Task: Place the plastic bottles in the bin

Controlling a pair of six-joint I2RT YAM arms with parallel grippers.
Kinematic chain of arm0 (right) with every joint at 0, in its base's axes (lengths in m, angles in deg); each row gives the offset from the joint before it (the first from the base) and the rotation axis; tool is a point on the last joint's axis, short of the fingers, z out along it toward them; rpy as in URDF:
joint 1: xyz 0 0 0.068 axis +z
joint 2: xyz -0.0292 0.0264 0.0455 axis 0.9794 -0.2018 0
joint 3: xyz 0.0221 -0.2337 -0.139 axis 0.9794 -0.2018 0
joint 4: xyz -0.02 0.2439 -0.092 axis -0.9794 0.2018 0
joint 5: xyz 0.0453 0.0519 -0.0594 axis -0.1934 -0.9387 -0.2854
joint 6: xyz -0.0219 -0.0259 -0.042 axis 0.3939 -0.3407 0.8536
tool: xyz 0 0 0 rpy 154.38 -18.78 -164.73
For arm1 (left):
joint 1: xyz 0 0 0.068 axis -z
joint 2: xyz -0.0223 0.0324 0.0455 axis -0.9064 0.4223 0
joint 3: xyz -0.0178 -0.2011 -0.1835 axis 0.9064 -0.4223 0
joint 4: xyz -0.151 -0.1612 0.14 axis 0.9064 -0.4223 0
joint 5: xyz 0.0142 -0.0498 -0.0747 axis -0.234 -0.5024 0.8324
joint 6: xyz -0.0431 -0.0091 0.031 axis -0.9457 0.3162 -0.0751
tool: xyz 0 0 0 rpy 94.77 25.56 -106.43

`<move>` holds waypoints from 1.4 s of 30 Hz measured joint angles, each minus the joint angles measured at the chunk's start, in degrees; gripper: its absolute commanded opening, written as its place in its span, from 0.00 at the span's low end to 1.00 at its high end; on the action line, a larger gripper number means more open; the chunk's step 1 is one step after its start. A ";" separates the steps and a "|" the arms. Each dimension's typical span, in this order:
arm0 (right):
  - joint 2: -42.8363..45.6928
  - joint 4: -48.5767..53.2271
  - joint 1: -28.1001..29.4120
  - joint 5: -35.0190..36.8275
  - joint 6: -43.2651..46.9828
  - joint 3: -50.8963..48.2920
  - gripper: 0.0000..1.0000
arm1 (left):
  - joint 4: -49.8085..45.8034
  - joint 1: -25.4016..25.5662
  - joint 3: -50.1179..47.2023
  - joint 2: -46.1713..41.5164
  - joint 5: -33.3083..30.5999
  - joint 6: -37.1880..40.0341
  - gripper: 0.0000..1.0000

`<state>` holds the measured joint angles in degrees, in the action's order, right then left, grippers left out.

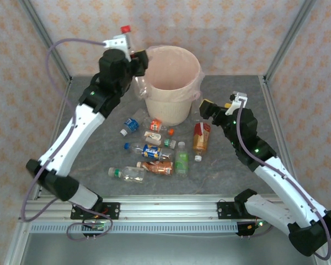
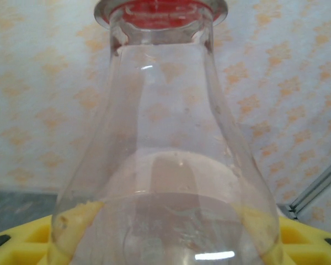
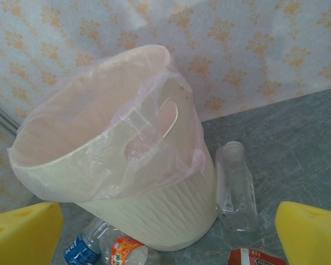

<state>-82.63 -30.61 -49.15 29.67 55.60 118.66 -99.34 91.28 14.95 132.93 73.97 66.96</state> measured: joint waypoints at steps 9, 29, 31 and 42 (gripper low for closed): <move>0.96 0.04 0.00 0.63 -0.04 0.00 0.99 | -0.37 0.87 17.42 16.87 0.79 3.85 0.51; 0.96 2.36 0.00 2.36 -0.70 0.00 0.99 | -8.55 3.19 35.54 41.44 2.25 -10.01 0.80; 0.96 2.69 0.00 2.56 -0.70 0.00 0.99 | -9.84 3.23 36.72 42.12 3.06 -10.91 0.87; 0.87 3.78 0.00 5.60 -1.77 0.00 0.99 | -12.37 3.26 35.12 37.77 8.07 -11.72 1.00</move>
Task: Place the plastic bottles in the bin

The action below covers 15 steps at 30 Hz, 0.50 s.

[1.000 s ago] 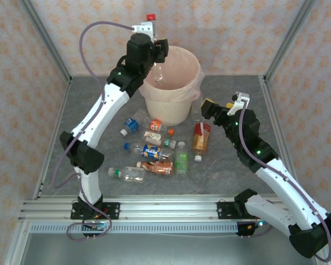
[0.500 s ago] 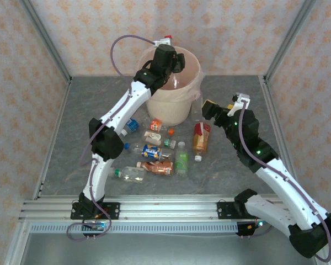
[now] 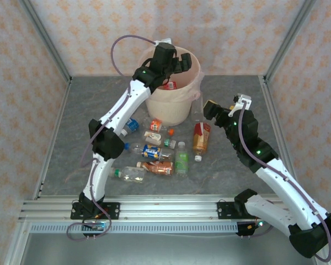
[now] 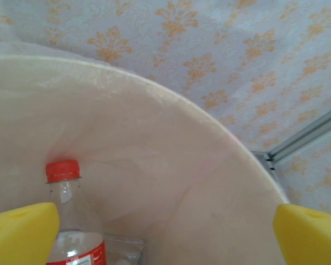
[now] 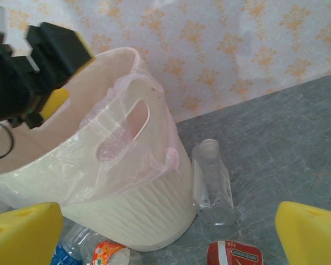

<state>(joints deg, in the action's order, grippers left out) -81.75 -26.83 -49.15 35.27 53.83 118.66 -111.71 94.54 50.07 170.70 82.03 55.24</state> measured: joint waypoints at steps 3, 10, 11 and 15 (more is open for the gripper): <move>-0.42 1.33 0.00 1.77 -1.57 -0.02 0.99 | 0.83 0.02 -6.69 -6.38 1.99 -0.02 1.00; -3.26 5.57 0.00 2.27 -6.88 -2.36 0.99 | 10.08 0.02 -28.02 -26.60 7.93 0.02 1.00; -3.78 6.01 0.00 2.05 -7.82 -2.97 0.99 | 11.45 0.02 -30.49 -28.94 8.70 0.04 1.00; -6.75 7.41 -0.15 -0.92 -11.76 -5.70 0.99 | 15.47 0.13 -41.99 -38.82 10.32 0.35 1.00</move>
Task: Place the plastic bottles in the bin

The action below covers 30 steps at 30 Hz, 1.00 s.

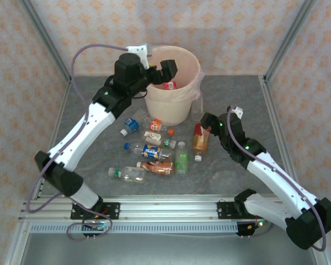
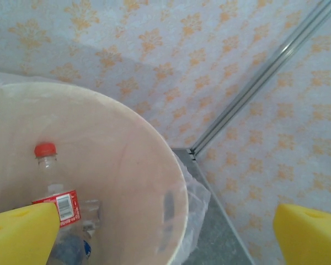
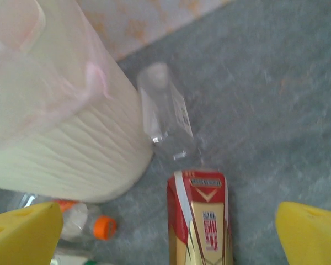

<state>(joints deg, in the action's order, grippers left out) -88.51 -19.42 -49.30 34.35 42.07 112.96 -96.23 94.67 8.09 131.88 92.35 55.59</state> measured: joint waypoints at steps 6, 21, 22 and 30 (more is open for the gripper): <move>-9.70 0.50 -1.68 -7.89 -1.64 -1.03 0.99 | 0.87 0.00 -16.24 -11.10 0.02 0.11 1.00; -29.44 -0.59 -3.39 -14.40 -1.49 1.90 0.97 | -2.45 0.37 -43.56 -27.19 -8.70 -4.90 1.00; -30.03 -1.05 -3.39 -14.38 -1.49 2.16 0.96 | -2.51 0.37 -43.85 -26.84 -9.27 -5.42 1.00; -33.68 -4.11 -3.34 -11.96 -2.19 2.71 0.86 | -2.23 0.37 -43.87 -24.70 -12.00 -7.69 1.00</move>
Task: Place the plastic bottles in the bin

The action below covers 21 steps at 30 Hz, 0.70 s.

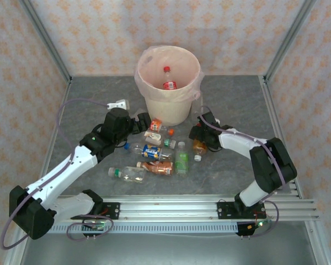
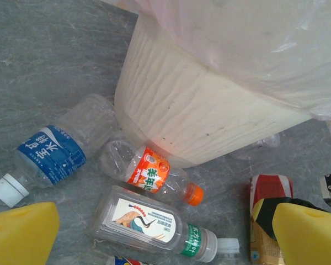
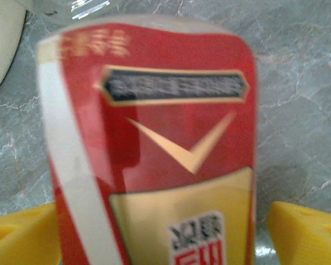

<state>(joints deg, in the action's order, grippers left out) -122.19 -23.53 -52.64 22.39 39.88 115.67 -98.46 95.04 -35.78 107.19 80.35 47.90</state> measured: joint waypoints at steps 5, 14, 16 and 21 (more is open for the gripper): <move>0.24 -2.36 0.00 2.58 -0.81 -0.92 0.70 | 0.00 0.00 0.00 0.07 -1.22 -0.37 1.00; 14.91 -4.55 0.00 9.11 -1.36 -8.22 0.59 | -0.24 0.00 0.00 0.07 -5.18 -0.94 1.00; 19.52 -5.35 0.11 9.90 -0.81 -8.68 0.59 | -0.63 0.00 -0.02 0.07 -6.45 -1.77 1.00; 32.52 -10.64 0.52 10.14 3.10 -10.05 0.58 | -2.29 -0.09 -0.50 0.07 -10.45 -4.44 1.00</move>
<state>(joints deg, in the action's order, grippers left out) -89.67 -34.18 -52.12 32.54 42.99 105.62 -100.76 94.95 -36.28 107.25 69.90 43.46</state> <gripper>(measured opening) 0.634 0.993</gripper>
